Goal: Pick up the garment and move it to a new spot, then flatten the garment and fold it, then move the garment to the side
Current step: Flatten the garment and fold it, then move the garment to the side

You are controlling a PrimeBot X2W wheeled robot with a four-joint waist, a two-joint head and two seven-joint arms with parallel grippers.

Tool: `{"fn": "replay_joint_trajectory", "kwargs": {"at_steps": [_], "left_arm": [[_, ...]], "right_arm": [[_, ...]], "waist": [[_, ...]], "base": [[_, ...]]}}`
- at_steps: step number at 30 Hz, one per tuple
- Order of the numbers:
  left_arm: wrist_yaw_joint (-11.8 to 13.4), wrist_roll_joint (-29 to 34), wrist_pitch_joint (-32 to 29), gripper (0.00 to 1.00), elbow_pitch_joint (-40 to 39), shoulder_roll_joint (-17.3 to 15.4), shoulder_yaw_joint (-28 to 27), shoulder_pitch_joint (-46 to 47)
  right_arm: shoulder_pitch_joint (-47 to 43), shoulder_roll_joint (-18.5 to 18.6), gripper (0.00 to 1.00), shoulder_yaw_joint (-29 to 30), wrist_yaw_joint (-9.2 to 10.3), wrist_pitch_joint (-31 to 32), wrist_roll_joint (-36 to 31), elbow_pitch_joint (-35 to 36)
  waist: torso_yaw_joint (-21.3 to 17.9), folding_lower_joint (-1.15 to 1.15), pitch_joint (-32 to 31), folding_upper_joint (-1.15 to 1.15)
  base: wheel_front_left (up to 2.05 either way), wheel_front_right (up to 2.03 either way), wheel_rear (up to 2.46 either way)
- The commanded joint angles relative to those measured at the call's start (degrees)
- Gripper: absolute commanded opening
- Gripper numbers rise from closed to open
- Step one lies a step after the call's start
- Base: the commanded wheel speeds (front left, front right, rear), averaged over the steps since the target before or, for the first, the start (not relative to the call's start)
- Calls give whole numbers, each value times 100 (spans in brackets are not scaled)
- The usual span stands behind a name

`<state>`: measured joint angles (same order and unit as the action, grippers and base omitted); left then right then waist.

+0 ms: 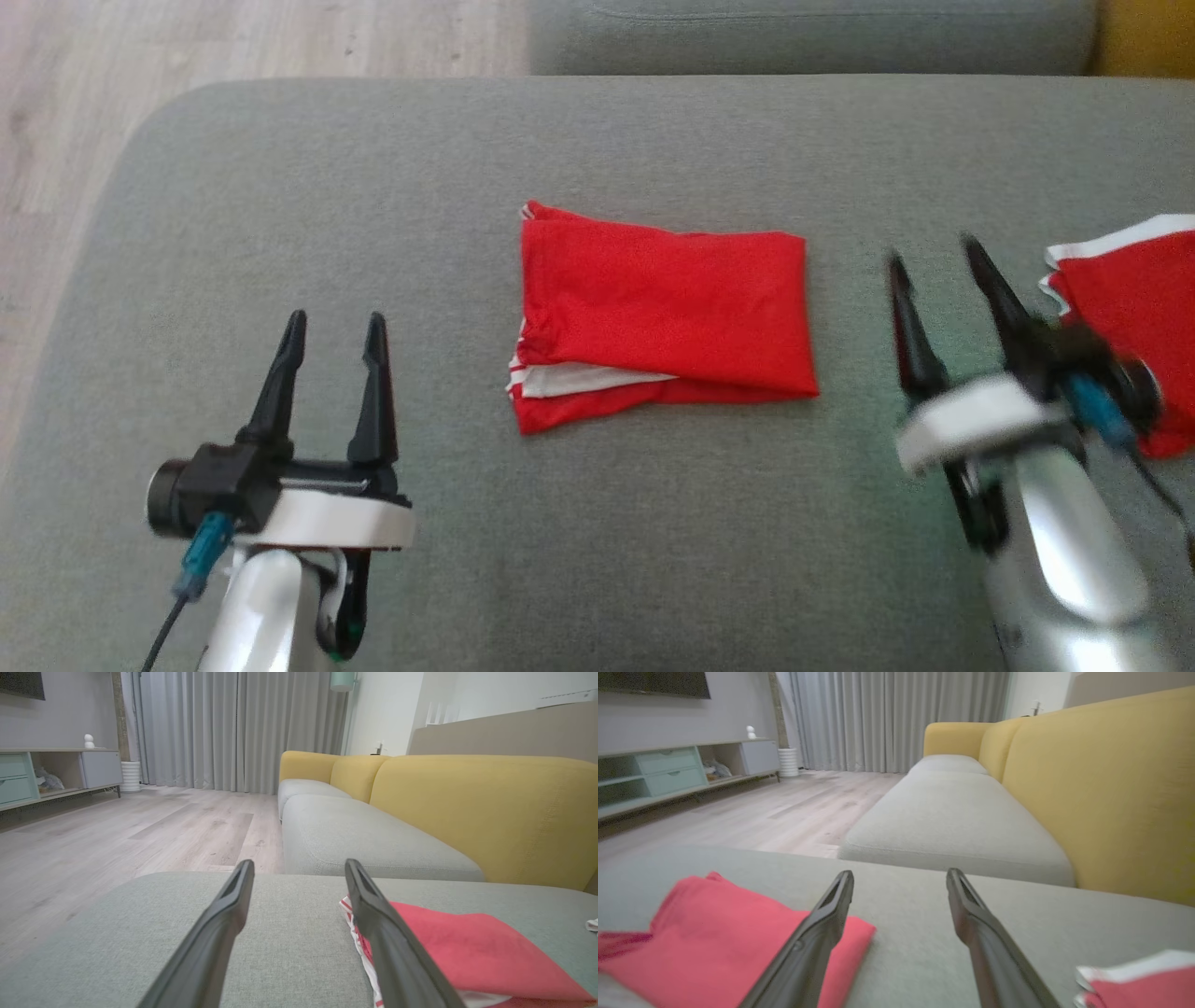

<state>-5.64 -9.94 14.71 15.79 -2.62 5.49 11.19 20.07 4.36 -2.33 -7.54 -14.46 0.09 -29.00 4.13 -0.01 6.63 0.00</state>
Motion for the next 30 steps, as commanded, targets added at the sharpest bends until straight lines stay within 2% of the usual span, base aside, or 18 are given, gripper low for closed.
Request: {"fn": "replay_joint_trajectory", "kwargs": {"at_steps": [1,4,6,12,18,21,30], "left_arm": [[-12,66,29,100,-224,-43,-212,111],[-26,130,29,100,-211,-40,-251,11],[-34,132,29,100,-192,-38,-287,-34],[-51,106,29,100,-191,-29,-344,-109],[-41,14,29,100,-190,-27,-269,14],[-45,-9,29,100,-195,-27,-189,86],[-5,-196,29,100,-215,-26,106,362]], "right_arm": [[107,-88,100,-121,5,-52,-60,263],[-438,-133,100,150,5,-52,-303,850],[-734,-142,100,229,5,-53,-181,1077],[-1109,-146,100,156,5,-53,57,1226],[-832,-147,100,112,5,-45,-25,1134],[-551,-147,100,-6,5,88,157,1054],[338,-147,100,-383,5,1062,816,214]], "waist": [[-72,1,-14,0],[-163,1,7,0],[-193,1,22,0],[-272,1,120,0],[-150,1,293,0],[-27,1,460,0],[414,1,906,0]], "base": [[0,0,0],[0,0,0],[0,0,0],[0,0,0],[0,0,0],[0,0,0],[0,0,0]]}}
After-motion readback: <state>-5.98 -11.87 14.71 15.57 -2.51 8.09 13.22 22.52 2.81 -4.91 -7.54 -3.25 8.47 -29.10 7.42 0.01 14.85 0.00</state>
